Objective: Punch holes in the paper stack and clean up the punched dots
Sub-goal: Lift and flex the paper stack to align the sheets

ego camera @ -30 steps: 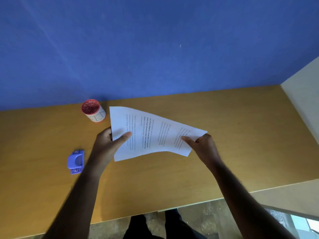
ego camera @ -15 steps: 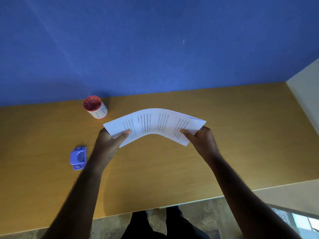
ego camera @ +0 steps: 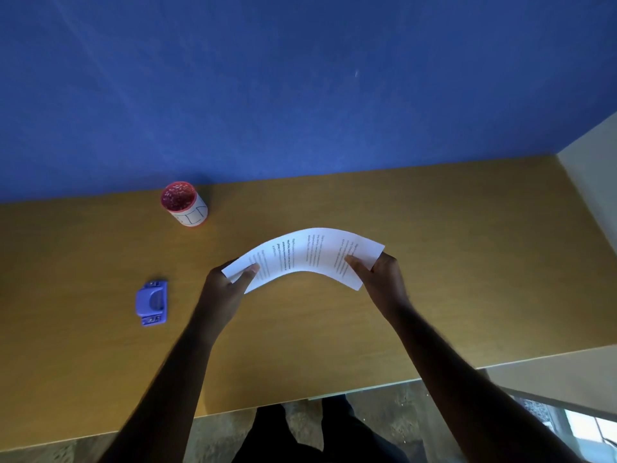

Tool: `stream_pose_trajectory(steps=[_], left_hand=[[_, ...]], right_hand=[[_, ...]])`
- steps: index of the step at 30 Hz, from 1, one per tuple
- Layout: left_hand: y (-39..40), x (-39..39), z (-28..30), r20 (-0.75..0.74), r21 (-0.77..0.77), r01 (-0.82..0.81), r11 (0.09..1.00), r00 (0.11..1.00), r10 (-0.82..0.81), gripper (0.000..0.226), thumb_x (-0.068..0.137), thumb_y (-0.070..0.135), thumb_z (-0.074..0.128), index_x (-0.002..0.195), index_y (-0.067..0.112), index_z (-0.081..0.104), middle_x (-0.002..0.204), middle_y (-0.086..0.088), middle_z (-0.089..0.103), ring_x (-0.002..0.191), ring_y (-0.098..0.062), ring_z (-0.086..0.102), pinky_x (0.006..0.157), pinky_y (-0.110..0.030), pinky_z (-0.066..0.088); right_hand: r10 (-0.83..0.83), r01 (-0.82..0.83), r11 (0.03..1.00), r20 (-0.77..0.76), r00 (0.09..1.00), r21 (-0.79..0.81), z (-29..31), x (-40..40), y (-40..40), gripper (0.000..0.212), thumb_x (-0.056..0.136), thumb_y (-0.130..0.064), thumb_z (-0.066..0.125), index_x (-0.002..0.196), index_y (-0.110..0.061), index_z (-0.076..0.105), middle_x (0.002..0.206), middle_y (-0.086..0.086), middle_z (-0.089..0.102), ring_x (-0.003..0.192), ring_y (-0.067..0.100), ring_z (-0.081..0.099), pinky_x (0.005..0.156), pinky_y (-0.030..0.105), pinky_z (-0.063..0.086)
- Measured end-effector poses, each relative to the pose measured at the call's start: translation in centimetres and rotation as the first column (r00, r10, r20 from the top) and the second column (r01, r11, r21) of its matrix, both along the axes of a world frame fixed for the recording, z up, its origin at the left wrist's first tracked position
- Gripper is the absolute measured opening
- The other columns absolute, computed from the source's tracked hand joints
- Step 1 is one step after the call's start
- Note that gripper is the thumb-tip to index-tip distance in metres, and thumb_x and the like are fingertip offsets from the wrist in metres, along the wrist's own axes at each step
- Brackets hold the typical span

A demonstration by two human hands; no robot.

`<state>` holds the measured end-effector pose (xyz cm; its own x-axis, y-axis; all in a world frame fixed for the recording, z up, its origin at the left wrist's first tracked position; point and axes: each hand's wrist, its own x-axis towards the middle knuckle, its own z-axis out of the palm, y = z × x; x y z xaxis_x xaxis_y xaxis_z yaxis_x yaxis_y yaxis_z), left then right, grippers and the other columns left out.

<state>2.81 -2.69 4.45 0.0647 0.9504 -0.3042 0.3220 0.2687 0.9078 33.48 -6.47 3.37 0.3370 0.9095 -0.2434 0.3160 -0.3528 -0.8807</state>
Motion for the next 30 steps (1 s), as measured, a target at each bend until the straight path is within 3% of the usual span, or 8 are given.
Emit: stream_pose_trajectory(steps=[3, 9, 13, 17, 23, 25, 27, 30], left_hand=[[0.1, -0.1, 0.0, -0.007, 0.007, 0.004, 1.000, 1.000, -0.004, 0.011, 0.100, 0.029, 0.071, 0.108, 0.033, 0.078, 0.102, 0.017, 0.081, 0.097, -0.003, 0.076, 0.086, -0.032, 0.058], [-0.4, -0.3, -0.9, -0.109, -0.006, 0.044, 0.999, 0.993, -0.045, 0.020, 0.101, 0.025, 0.068, 0.108, 0.042, 0.075, 0.098, 0.024, 0.078, 0.094, -0.006, 0.075, 0.083, -0.031, 0.057], [-0.7, -0.5, -0.9, -0.120, 0.011, 0.019, 1.000, 0.993, -0.018, 0.020, 0.103, 0.026, 0.065, 0.119, 0.027, 0.078, 0.103, 0.019, 0.079, 0.098, -0.005, 0.075, 0.086, -0.036, 0.059], [-0.8, -0.6, -0.9, -0.128, 0.037, 0.046, 0.998, 0.991, -0.041, 0.023, 0.103, 0.025, 0.065, 0.123, 0.028, 0.076, 0.107, 0.017, 0.079, 0.101, -0.004, 0.074, 0.090, -0.036, 0.059], [-0.9, -0.3, -1.0, -0.155, -0.021, 0.055, 0.998, 0.986, -0.058, 0.026, 0.102, 0.025, 0.066, 0.099, 0.050, 0.072, 0.096, 0.018, 0.079, 0.086, -0.013, 0.076, 0.075, -0.035, 0.057], [-0.9, -0.2, -0.8, -0.166, -0.023, 0.052, 0.998, 0.985, -0.055, 0.024, 0.102, 0.024, 0.065, 0.099, 0.047, 0.073, 0.094, 0.023, 0.077, 0.083, -0.007, 0.074, 0.072, -0.034, 0.055], [-0.8, -0.2, -0.6, -0.169, -0.024, 0.041, 0.999, 0.985, -0.045, 0.018, 0.102, 0.025, 0.065, 0.110, 0.035, 0.077, 0.095, 0.028, 0.076, 0.084, -0.004, 0.074, 0.073, -0.035, 0.057], [-0.5, -0.2, 0.2, -0.183, -0.007, 0.035, 0.999, 0.983, -0.036, 0.017, 0.102, 0.027, 0.067, 0.116, 0.027, 0.076, 0.095, 0.030, 0.075, 0.088, -0.005, 0.074, 0.079, -0.039, 0.060]], right_hand=[[-0.008, 0.009, 0.999, -0.012, 1.000, 0.039, 0.4, -0.1, 0.3, 0.022, 0.093, -0.024, 0.076, 0.114, -0.019, 0.075, 0.097, -0.013, 0.078, 0.085, -0.004, 0.073, 0.067, 0.013, 0.054], [0.011, -0.014, 0.999, 0.054, 0.998, 0.047, -0.3, -0.5, 0.0, 0.025, 0.091, -0.020, 0.077, 0.114, -0.018, 0.069, 0.101, -0.007, 0.075, 0.089, -0.002, 0.070, 0.065, 0.006, 0.049], [0.011, -0.015, 0.998, 0.061, 0.998, 0.054, -0.2, -0.6, 0.0, 0.018, 0.094, -0.022, 0.072, 0.111, -0.017, 0.071, 0.101, -0.005, 0.076, 0.093, 0.005, 0.072, 0.065, 0.007, 0.049], [-0.004, -0.001, 0.998, 0.076, 0.997, 0.067, -0.2, -0.6, -0.2, 0.019, 0.093, -0.022, 0.074, 0.112, -0.019, 0.070, 0.100, -0.010, 0.075, 0.091, -0.002, 0.070, 0.067, 0.006, 0.049], [-0.016, 0.014, 1.000, 0.097, 0.995, 0.026, -1.6, -0.7, -0.5, 0.028, 0.093, -0.020, 0.073, 0.120, -0.013, 0.069, 0.104, -0.009, 0.074, 0.096, -0.006, 0.069, 0.073, 0.004, 0.048], [-0.025, 0.023, 1.000, 0.090, 0.996, 0.021, -1.6, -0.6, -0.4, 0.030, 0.094, -0.022, 0.073, 0.122, -0.013, 0.069, 0.105, -0.010, 0.075, 0.096, -0.006, 0.069, 0.078, 0.011, 0.053], [-0.027, 0.025, 0.999, 0.082, 0.996, 0.022, -1.1, -0.5, -0.3, 0.030, 0.095, -0.023, 0.072, 0.123, -0.014, 0.068, 0.107, -0.009, 0.075, 0.098, -0.001, 0.070, 0.080, 0.020, 0.058], [-0.016, 0.013, 0.999, 0.061, 0.998, 0.042, -0.3, -0.2, 0.1, 0.027, 0.096, -0.021, 0.072, 0.122, -0.017, 0.067, 0.105, -0.010, 0.075, 0.094, -0.003, 0.071, 0.072, 0.015, 0.057]])
